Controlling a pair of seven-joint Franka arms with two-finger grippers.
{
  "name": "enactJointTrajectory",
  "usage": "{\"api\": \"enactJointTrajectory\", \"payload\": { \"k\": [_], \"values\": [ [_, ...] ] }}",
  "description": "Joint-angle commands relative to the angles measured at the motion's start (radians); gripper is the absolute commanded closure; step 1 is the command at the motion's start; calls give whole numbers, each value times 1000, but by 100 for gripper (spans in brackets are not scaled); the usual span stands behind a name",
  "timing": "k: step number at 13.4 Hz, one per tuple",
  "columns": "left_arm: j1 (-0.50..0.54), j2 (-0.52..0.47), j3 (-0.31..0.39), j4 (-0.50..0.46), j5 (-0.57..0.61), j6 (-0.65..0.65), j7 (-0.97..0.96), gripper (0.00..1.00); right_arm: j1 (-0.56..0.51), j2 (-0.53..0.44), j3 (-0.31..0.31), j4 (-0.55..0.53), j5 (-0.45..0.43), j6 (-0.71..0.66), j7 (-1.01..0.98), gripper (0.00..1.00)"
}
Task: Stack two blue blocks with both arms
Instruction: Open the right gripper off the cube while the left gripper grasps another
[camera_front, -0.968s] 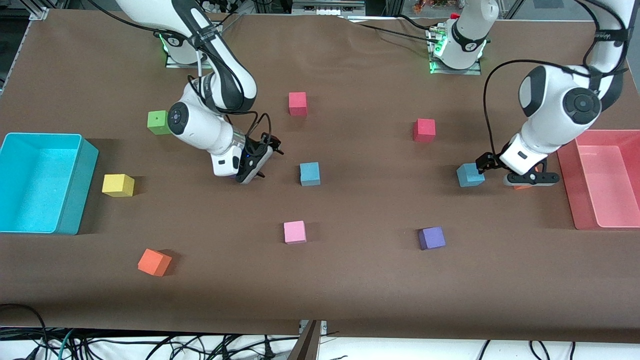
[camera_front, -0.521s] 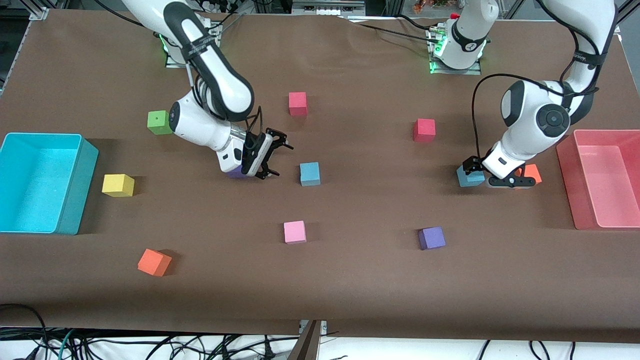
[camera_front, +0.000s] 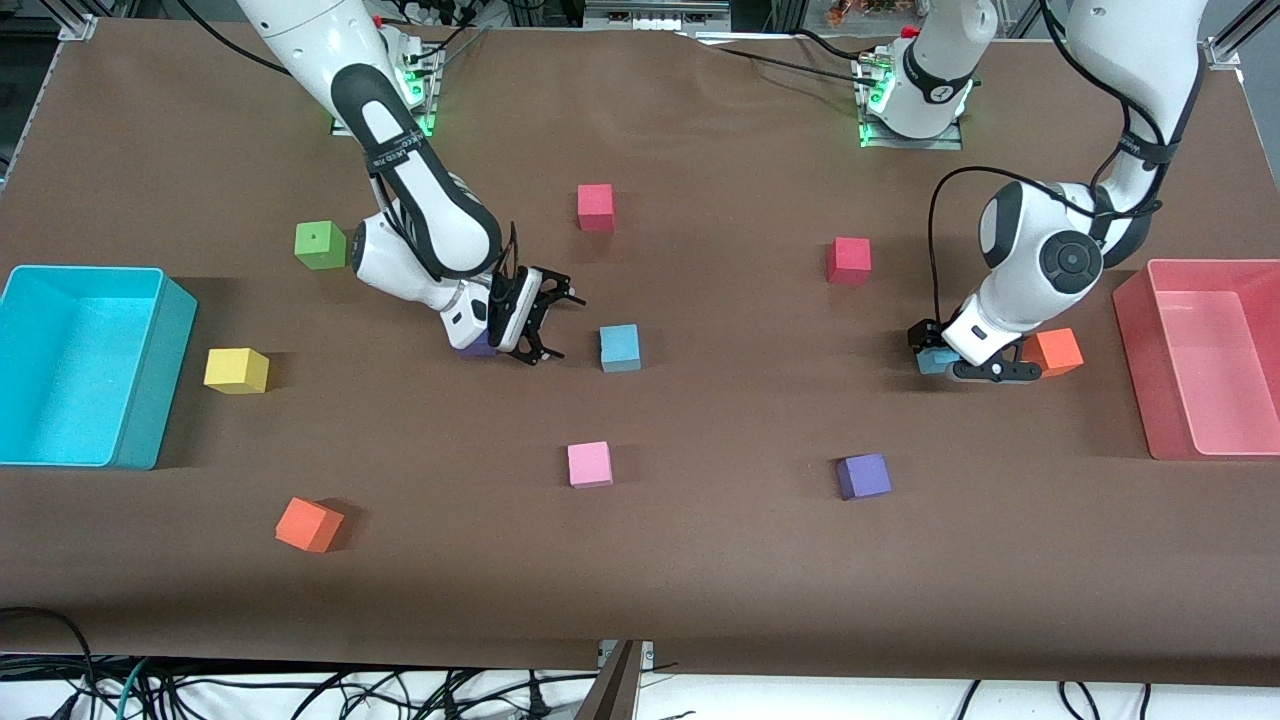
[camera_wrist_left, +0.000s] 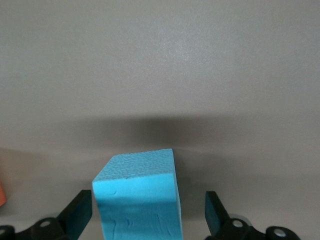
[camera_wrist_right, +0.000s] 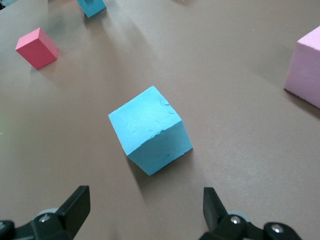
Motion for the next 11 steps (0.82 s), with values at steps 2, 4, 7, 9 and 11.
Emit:
{"api": "enactJointTrajectory", "payload": {
  "k": [2, 4, 7, 9, 11],
  "values": [
    [-7, 7, 5, -3, -6, 21, 11, 87, -12, 0, 11, 15, 33, 5, -42, 0],
    [-7, -5, 5, -2, -4, 1, 7, 100, -12, 0, 9, 35, 30, -2, -50, 0],
    [-14, -114, -6, 65, -4, -136, -1, 100, -27, 3, 3, 64, 24, -2, -51, 0],
    [-62, -134, -22, 223, -6, -334, -47, 100, -24, -26, 5, 80, 28, 1, -22, 0],
    [-102, -131, -88, 325, -6, -413, -137, 100, -26, -11, 5, 81, 28, 1, -31, 0]
  ]
}}
